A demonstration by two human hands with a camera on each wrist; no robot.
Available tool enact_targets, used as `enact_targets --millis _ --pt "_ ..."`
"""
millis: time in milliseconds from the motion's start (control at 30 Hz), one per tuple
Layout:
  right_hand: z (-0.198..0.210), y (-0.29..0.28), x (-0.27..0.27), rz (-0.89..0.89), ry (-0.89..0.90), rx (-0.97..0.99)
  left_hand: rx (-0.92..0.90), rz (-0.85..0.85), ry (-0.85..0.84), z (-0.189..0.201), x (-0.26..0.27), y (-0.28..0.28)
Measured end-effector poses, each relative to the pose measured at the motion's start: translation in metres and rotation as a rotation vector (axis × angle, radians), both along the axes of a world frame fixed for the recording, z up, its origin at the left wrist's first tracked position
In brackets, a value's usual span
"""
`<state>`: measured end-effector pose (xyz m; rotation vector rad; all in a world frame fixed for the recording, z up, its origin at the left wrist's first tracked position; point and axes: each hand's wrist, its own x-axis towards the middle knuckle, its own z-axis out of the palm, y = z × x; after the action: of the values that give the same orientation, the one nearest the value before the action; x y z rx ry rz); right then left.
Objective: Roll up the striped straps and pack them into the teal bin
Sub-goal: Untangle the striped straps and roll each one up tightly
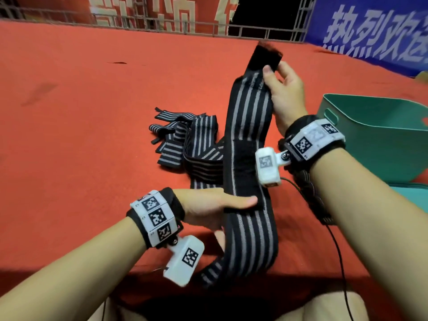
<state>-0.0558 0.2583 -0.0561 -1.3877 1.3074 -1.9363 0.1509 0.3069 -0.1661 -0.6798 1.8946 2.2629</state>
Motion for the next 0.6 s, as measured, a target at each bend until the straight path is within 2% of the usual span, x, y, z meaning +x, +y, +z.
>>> enact_targets --millis 100,167,267,400,500,533,600 --pt "-0.016 -0.004 0.002 0.046 0.075 0.080 -0.041 -0.171 -0.109 -0.009 0.000 -0.009" --pt "-0.030 -0.003 0.003 0.076 0.090 0.135 -0.160 -0.148 -0.138 -0.013 0.002 -0.024" --pt "-0.053 0.001 0.003 0.106 0.115 0.201 -0.315 0.160 -0.100 -0.020 0.002 -0.057" --pt "-0.081 0.007 0.002 0.081 0.124 0.228 -0.324 0.408 -0.049 -0.024 -0.002 -0.080" --pt "-0.106 0.002 -0.001 0.045 0.123 0.271 -0.420 0.672 0.080 -0.021 -0.002 -0.094" --pt "-0.114 0.001 -0.003 0.042 0.115 0.304 -0.434 0.739 0.078 -0.021 0.001 -0.101" --pt "-0.124 0.003 0.000 0.060 0.087 0.372 -0.474 0.747 0.005 -0.028 0.009 -0.116"
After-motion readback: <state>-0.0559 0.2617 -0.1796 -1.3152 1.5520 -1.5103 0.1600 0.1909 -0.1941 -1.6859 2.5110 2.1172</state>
